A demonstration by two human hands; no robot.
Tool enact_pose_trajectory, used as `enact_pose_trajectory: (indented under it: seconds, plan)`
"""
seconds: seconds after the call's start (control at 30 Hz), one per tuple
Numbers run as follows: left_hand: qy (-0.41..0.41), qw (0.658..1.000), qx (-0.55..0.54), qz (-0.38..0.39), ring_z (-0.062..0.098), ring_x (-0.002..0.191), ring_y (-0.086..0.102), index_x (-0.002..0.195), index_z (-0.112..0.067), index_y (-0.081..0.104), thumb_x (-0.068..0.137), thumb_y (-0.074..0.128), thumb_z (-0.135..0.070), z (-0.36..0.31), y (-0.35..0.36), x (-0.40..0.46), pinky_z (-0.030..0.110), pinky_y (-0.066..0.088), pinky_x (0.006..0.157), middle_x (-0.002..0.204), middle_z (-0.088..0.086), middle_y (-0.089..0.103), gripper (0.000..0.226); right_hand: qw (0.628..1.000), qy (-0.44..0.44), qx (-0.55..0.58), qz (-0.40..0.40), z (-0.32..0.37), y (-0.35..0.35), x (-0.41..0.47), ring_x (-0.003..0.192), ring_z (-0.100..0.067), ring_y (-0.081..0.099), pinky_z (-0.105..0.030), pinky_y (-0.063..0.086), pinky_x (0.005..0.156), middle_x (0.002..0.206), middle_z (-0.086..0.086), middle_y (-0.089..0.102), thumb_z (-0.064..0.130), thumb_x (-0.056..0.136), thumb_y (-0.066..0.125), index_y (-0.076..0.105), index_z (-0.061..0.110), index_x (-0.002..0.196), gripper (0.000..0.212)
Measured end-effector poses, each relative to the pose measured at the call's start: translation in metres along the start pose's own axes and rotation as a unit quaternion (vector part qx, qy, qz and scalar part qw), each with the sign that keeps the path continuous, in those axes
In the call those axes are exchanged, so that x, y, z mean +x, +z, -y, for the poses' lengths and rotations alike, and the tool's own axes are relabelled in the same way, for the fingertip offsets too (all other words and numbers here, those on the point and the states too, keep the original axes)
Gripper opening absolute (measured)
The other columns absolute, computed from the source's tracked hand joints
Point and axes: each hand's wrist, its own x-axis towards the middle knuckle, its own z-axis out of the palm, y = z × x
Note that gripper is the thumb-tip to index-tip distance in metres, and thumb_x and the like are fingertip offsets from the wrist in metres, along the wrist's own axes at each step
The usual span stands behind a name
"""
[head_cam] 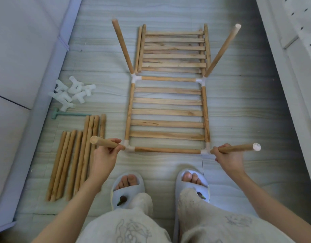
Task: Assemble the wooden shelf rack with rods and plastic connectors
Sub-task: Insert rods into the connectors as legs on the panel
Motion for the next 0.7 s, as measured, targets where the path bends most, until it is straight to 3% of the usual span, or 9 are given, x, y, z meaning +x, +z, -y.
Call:
enact_pose_trajectory:
  seconds: [0.1,0.27,0.43,0.57,0.7]
  plan:
    - [-0.028,0.999,-0.028,0.006,0.013,0.084,0.06,0.096,-0.021,0.064,0.087,0.063,-0.014,-0.009,0.003,0.016,0.018,0.042,0.065,0.086,-0.001,0.066,0.011,1.0,0.008,-0.002,0.001,0.008,0.0,0.005,0.075,-0.032,0.064,-0.039,0.05,0.074,0.072,-0.018,0.066,0.021,0.085,0.059,0.062,-0.003,0.078,0.025]
    - [-0.019,1.0,-0.005,0.018,0.009,0.093,0.057,0.101,-0.017,0.066,0.09,0.059,-0.013,-0.018,0.004,0.042,0.024,0.042,0.081,0.091,-0.004,0.064,0.014,0.999,0.018,0.012,0.031,0.022,-0.005,0.026,0.079,-0.032,0.065,-0.041,0.05,0.077,0.075,-0.021,0.067,0.016,0.081,0.063,0.067,-0.006,0.077,0.023]
    - [-0.004,1.0,-0.005,0.009,0.011,0.088,0.058,0.102,-0.016,0.066,0.091,0.057,-0.011,-0.024,0.008,0.066,0.02,0.043,0.074,0.094,-0.001,0.065,0.014,0.999,0.014,-0.001,0.036,0.034,-0.005,0.048,0.083,-0.032,0.064,-0.039,0.05,0.071,0.082,-0.021,0.067,0.015,0.079,0.065,0.067,-0.004,0.077,0.019]
    - [0.002,1.0,0.008,-0.014,0.013,0.079,0.056,0.105,-0.013,0.066,0.09,0.059,-0.016,-0.026,0.015,0.076,0.026,0.044,0.075,0.085,0.0,0.064,0.017,1.0,0.016,0.017,0.007,0.041,-0.003,0.058,0.081,-0.031,0.065,-0.041,0.052,0.074,0.084,-0.02,0.068,0.014,0.08,0.065,0.07,-0.003,0.081,0.018]
    - [0.015,0.999,0.024,-0.033,0.006,0.073,0.054,0.106,-0.013,0.064,0.091,0.058,-0.019,-0.027,0.022,0.079,0.021,0.04,0.069,0.082,-0.004,0.062,0.017,1.0,0.011,-0.002,-0.003,0.048,-0.004,0.062,0.081,-0.024,0.065,-0.028,0.046,0.069,0.081,-0.014,0.069,0.017,0.084,0.061,0.072,0.002,0.083,0.019]
